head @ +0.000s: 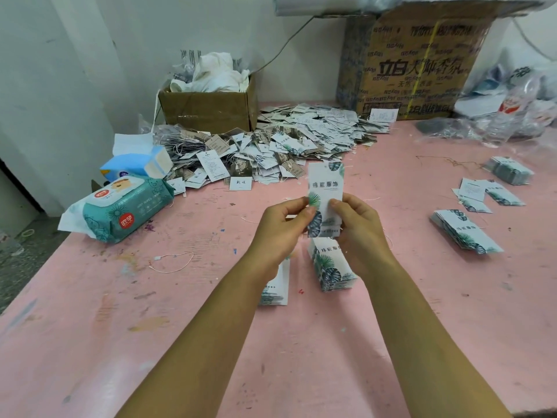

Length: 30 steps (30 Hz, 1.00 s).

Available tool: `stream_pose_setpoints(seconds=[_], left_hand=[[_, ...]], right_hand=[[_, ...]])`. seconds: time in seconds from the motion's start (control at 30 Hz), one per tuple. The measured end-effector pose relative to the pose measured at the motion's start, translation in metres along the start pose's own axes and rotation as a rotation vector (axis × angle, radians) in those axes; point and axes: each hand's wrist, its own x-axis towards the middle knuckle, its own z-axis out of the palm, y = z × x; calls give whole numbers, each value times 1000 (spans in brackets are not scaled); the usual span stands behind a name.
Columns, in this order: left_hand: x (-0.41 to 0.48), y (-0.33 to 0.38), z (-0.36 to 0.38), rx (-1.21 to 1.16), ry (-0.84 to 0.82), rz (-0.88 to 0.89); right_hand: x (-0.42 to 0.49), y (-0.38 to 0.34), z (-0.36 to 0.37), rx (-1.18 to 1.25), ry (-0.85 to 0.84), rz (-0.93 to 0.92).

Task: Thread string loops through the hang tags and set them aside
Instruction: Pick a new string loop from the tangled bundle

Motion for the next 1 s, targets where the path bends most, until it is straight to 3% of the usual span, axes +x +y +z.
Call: stream_pose_setpoints(seconds=[0.1,0.2,0.3,0.37,0.5,0.63,0.73,0.83,1.0], left_hand=[[2,-3,-9,155,18,-22],[1,-8,-22,227,59,-4],[0,-13,-31,244,95,13],[0,-16,-37,275,125,35],[0,-22,-47,483,185,102],[0,-28,-54,656,193,59],[-1,-30,-56,701,161,16],[0,-32,-55,688,137,11],[1,-37,-53,645,128,17]], right_hand=[[14,-8,-25,-151,213,-21],[32,-7,-62,-602,397,-25],[40,5,-91,-1047,394,168],[42,11,-98,-1191,339,276],[46,11,-93,-1290,302,298],[47,9,-73,-1491,232,379],[49,14,-55,-1552,174,222],[51,20,-31,-1425,38,-10],[54,31,-3,-1454,-93,50]])
